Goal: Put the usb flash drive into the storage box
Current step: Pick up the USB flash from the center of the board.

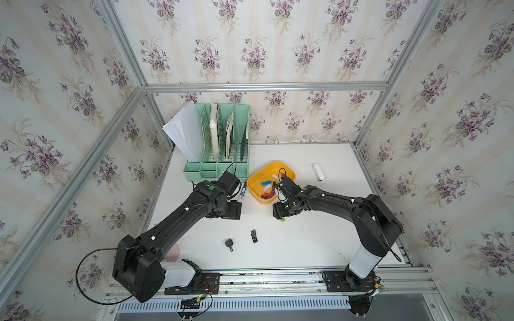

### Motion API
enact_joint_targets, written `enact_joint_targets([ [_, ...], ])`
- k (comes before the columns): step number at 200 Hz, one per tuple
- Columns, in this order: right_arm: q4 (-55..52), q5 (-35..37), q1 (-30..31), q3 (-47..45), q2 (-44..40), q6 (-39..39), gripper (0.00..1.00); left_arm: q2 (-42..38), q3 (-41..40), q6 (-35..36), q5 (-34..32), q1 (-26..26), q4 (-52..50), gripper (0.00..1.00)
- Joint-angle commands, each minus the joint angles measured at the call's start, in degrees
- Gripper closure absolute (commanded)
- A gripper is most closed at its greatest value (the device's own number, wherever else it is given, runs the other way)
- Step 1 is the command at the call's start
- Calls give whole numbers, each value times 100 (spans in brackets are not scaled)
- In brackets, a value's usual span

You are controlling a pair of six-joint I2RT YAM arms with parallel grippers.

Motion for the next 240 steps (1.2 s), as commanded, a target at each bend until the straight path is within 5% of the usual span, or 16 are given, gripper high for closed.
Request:
enact_joint_targets([
  [1, -6, 23, 128, 83, 131, -95, 29, -80, -51, -46, -102, 7, -92, 12],
  [54, -128, 172, 401, -24, 153, -15, 31, -198, -192, -75, -117, 5, -93, 12],
  [240, -444, 584, 626, 81, 391, 104, 77, -286, -474, -67, -133, 14, -18, 12],
])
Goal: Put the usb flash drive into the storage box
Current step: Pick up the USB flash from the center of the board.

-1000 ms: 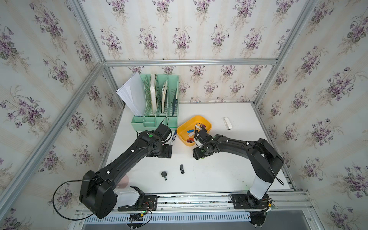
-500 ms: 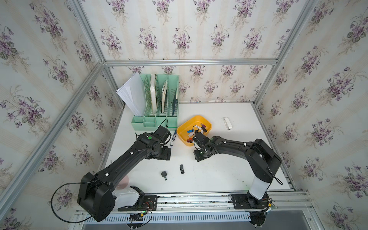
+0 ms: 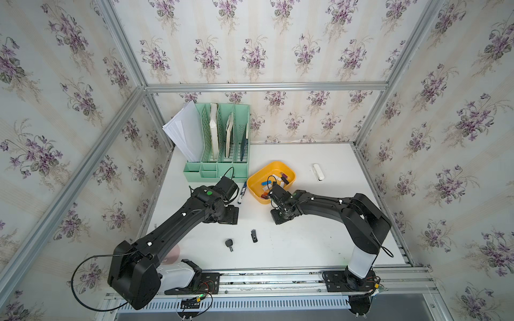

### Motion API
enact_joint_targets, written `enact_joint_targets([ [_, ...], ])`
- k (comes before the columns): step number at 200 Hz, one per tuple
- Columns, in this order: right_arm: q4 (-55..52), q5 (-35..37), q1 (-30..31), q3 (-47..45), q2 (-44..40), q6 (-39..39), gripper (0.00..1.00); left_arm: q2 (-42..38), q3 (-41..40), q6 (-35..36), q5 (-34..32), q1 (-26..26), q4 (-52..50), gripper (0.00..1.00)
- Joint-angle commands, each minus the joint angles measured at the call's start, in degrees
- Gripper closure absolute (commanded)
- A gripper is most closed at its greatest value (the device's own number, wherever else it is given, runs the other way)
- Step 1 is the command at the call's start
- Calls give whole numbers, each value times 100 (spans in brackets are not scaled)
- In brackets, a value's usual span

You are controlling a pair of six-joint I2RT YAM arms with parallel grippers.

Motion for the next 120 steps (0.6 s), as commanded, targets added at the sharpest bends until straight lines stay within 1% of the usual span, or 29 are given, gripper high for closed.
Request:
enact_joint_targets([
  [1, -207, -146, 37, -59, 34, 86, 77, 7, -40, -19, -74, 3, -9, 12],
  [40, -262, -137, 77, -61, -117, 139, 82, 71, -93, -17, -33, 7, 32, 12],
  [73, -396, -155, 70, -3, -443, 206, 83, 200, -93, -18, -50, 7, 22, 12],
  [98, -623, -135, 68, 209, -778, 238, 83, 272, -106, -41, -21, 17, 38, 12],
  [120, -906, -45, 54, 654, -931, 184, 82, 345, -110, -37, 3, 5, 87, 11],
])
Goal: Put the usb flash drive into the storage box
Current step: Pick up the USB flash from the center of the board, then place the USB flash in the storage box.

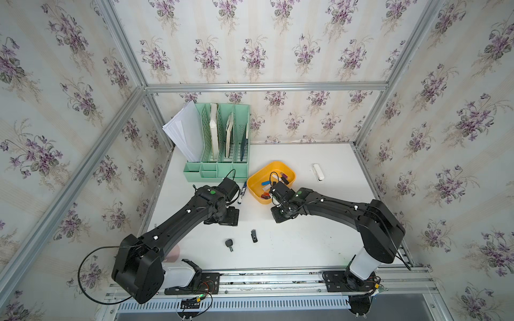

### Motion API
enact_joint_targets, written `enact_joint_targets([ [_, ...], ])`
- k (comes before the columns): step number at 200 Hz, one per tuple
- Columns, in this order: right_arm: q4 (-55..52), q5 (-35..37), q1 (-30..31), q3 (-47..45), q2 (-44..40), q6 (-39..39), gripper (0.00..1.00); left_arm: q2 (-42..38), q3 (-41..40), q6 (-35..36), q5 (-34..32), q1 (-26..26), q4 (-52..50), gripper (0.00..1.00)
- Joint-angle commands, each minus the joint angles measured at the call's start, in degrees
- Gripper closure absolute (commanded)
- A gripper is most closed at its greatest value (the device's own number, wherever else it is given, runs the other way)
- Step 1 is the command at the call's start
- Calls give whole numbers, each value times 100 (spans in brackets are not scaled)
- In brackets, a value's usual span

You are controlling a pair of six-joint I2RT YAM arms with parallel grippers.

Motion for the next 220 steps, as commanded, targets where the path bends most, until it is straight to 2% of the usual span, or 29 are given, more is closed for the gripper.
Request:
enact_joint_targets([
  [1, -362, 91, -22, 386, -121, 3, 82, 70, -17, -36, -1, -11, 50, 12],
  [42, -676, 62, -229, 1588, 301, -351, 82, 282, -52, -63, 117, -12, 177, 12],
  [93, -701, -167, -636, 2802, 1416, -700, 83, 459, 16, -87, 274, -45, 299, 12],
  [105, -679, -240, -713, 3030, 1683, -754, 83, 712, 26, -83, 318, -51, 343, 12],
  [220, -223, -1055, -1027, 4096, 3297, -880, 84, 1138, 106, -52, 386, -65, 458, 12],
])
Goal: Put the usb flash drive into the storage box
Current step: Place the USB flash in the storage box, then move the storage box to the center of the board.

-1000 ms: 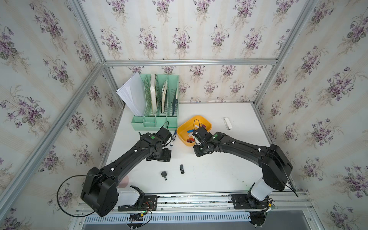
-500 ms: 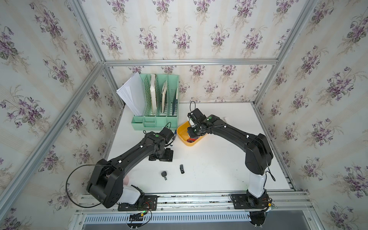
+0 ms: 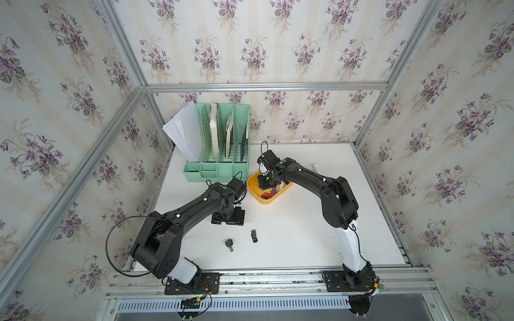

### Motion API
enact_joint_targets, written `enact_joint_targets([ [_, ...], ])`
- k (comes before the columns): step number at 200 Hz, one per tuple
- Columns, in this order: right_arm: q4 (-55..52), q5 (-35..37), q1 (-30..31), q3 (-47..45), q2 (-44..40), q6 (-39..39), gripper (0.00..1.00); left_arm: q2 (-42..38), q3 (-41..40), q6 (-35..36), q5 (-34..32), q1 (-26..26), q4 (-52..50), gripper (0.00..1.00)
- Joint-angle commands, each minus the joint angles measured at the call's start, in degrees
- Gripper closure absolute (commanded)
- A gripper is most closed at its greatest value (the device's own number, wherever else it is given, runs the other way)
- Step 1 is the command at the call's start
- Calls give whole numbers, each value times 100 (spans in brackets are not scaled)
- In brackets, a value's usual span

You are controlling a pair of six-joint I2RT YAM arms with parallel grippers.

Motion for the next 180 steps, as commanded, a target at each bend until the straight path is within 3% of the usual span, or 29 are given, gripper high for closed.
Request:
enact_joint_targets([
  [1, 112, -244, -28, 170, 198, -43, 84, 14, 32, -13, 38, 3, -6, 12],
  [80, 167, -593, -116, 756, 859, -6, 81, 11, 10, -15, 2, 5, -16, 12],
  [119, 60, -586, -136, 813, 942, -59, 57, 4, -12, -7, -11, 4, -15, 12],
  [180, -116, -395, -135, 223, 338, -147, 52, -22, -21, -21, 44, 0, 28, 12],
])
